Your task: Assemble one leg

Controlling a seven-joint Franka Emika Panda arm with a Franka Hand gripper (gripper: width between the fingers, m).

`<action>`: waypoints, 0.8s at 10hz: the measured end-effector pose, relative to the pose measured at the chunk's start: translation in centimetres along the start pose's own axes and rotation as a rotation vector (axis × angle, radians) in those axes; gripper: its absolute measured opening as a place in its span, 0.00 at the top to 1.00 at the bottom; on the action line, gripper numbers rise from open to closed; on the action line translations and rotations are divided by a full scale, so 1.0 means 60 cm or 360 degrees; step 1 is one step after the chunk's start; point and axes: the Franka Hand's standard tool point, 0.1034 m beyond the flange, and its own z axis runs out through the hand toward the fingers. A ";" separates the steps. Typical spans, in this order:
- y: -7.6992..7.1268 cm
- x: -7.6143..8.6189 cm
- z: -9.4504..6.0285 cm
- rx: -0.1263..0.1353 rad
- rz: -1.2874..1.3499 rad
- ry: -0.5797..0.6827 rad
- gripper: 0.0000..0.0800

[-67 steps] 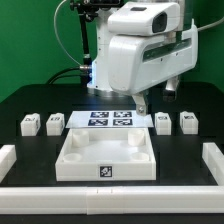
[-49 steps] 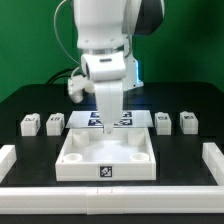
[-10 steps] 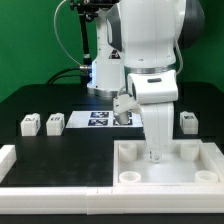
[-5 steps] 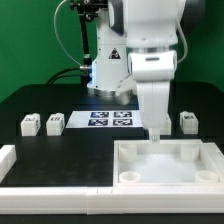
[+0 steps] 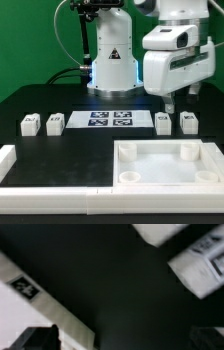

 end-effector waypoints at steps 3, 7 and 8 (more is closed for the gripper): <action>-0.006 0.000 0.004 0.0029 0.0501 -0.0003 0.19; -0.048 -0.020 0.039 0.0097 0.1013 -0.0126 0.19; -0.045 -0.012 0.036 0.0097 0.1012 -0.0114 0.19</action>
Offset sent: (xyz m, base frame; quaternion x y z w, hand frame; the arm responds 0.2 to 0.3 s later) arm -0.0183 0.0211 -0.0339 0.0239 -0.0652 0.3318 0.9408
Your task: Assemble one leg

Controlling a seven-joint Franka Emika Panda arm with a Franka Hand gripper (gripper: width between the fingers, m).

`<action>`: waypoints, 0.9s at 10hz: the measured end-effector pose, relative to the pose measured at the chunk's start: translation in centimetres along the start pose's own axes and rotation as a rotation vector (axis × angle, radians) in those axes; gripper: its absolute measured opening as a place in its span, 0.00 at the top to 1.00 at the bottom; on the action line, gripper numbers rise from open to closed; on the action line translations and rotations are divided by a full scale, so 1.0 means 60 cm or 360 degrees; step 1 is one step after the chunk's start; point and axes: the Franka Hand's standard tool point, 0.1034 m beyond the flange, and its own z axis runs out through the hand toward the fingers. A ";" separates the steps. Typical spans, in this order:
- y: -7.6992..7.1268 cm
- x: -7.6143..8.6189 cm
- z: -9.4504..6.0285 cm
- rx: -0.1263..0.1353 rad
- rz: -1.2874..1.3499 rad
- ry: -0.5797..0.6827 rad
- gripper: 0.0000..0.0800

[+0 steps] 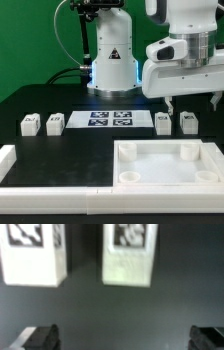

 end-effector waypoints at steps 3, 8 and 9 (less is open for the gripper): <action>-0.011 -0.020 0.007 -0.0031 0.0076 -0.0468 0.19; -0.012 -0.027 0.019 -0.0021 0.0053 -0.1103 0.19; -0.012 -0.032 0.017 -0.0024 0.0049 -0.1254 0.19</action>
Offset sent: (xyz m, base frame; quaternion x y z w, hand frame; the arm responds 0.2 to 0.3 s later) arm -0.0032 0.0089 0.0009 0.0044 -0.3095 0.0642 0.9487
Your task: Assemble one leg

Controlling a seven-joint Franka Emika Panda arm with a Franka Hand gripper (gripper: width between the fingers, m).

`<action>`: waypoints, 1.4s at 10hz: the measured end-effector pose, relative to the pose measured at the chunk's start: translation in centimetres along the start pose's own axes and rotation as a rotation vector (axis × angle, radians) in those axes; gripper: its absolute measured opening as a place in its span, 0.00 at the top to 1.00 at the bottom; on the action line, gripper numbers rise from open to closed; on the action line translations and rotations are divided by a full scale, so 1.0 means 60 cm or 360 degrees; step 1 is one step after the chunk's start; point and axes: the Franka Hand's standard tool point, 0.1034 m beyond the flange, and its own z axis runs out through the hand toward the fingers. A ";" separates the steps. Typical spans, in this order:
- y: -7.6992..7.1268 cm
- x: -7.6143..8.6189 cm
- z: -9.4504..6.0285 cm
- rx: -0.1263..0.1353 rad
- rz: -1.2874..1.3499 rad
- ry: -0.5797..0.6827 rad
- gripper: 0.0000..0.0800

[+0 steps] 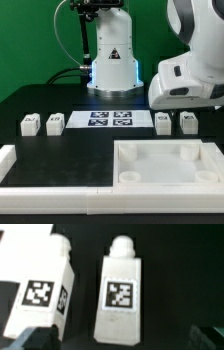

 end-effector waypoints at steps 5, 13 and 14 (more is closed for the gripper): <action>-0.013 0.012 0.043 -0.0021 0.0096 -0.0095 0.19; -0.012 0.017 0.069 -0.0026 0.0101 -0.0138 0.64; -0.012 0.017 0.069 -0.0026 0.0101 -0.0138 0.64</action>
Offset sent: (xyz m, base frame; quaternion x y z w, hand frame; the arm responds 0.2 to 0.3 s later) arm -0.0232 0.0155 -0.0190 0.0069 -0.0795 0.0926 0.9925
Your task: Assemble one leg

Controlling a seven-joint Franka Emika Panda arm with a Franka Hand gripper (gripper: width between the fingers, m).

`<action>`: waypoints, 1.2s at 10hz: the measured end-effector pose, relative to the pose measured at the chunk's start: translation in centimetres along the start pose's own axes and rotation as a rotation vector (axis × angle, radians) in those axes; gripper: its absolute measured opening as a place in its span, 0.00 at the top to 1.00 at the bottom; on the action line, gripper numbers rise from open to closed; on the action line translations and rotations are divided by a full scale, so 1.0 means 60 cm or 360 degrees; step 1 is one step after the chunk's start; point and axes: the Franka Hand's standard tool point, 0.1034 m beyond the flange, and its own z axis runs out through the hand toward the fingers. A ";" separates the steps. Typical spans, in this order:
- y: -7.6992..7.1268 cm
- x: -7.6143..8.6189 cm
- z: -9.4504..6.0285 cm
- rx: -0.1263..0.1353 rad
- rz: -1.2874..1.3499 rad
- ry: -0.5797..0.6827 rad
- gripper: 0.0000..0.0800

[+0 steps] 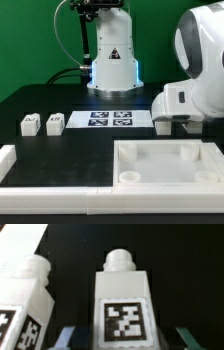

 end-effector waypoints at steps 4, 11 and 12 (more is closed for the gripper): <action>0.000 0.000 0.000 0.0000 0.0000 0.0000 0.64; 0.064 -0.058 -0.172 0.0033 -0.0204 0.0532 0.64; 0.067 -0.058 -0.177 0.0038 -0.0198 0.0718 0.64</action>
Offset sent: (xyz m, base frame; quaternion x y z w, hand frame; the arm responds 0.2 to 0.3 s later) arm 0.0000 0.0000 0.0000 0.0000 0.0000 0.0000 1.0000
